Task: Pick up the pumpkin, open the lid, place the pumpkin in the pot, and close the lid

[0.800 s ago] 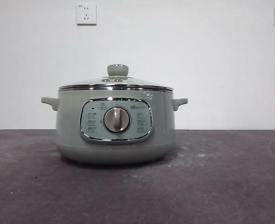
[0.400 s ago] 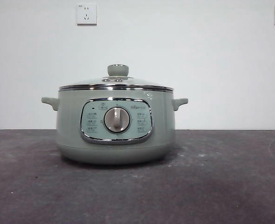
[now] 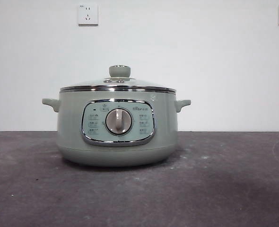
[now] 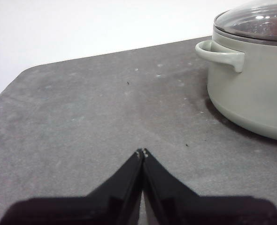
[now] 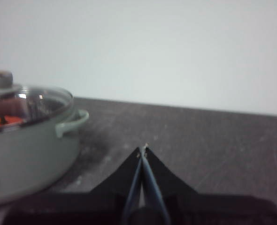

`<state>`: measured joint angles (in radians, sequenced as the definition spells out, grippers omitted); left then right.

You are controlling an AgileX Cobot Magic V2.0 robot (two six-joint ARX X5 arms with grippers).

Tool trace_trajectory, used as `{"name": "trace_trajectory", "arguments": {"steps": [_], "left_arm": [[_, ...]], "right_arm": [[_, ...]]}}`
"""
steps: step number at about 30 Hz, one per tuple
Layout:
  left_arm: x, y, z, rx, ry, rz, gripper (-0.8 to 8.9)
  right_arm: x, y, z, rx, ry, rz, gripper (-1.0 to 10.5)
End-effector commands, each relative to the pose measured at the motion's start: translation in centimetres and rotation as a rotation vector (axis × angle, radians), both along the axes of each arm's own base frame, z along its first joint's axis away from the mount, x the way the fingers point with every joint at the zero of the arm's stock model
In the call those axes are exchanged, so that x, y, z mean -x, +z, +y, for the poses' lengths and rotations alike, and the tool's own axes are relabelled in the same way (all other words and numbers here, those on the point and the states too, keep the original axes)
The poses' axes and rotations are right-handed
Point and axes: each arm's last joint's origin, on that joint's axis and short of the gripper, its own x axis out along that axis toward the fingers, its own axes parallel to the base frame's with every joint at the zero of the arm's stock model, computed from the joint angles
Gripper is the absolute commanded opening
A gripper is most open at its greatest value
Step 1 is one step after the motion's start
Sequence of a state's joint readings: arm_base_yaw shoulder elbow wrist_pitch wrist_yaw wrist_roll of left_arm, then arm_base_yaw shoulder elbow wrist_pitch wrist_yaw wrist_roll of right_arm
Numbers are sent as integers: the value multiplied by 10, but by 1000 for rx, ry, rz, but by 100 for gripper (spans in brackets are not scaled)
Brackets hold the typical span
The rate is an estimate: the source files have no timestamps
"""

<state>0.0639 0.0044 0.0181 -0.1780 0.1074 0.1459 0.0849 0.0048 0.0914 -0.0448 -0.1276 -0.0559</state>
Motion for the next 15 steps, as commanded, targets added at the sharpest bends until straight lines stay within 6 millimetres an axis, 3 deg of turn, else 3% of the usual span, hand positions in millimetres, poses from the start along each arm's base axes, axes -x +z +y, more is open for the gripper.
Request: {"name": "trace_trajectory", "arguments": {"steps": [1,15], "left_arm": [[-1,-5,0,7,4,9,-3],[-1,-5,0,7,4,9,-3]], "right_arm": [[-2,-8,0,-34,-2,20,1],[-4,-34,0,-36,-5,183,1]]}}
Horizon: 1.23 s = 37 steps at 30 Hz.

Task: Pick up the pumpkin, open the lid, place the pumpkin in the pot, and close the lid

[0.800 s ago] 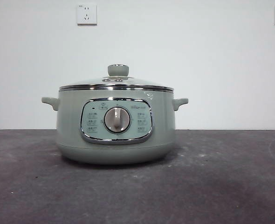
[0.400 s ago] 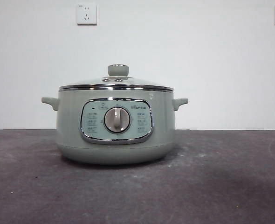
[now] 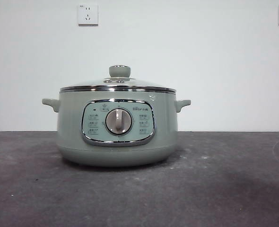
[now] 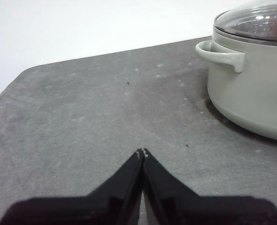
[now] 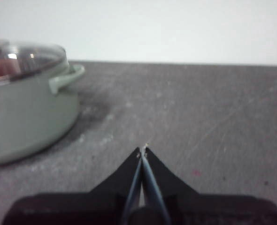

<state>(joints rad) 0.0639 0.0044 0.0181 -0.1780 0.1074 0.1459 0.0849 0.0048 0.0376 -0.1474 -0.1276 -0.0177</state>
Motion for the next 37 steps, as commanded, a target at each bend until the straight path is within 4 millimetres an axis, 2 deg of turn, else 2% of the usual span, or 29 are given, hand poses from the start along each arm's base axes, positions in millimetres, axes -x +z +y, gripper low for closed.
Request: {"name": "trace_trajectory", "arguments": {"steps": [1,11,15,37], "left_arm": [[-1,-5,0,7,4,9,-3],[-1,-5,0,7,4,9,-3],[-1,-5,0,7,4,9,-3],[-1,-5,0,7,4,9,-3]], "right_arm": [[-1,-8,0,-16,-5,24,1],[-1,-12,0,-27,-8,64,1],[-1,-12,0,-141,-26,88,1],[-1,-12,0,-141,-26,88,1]]}}
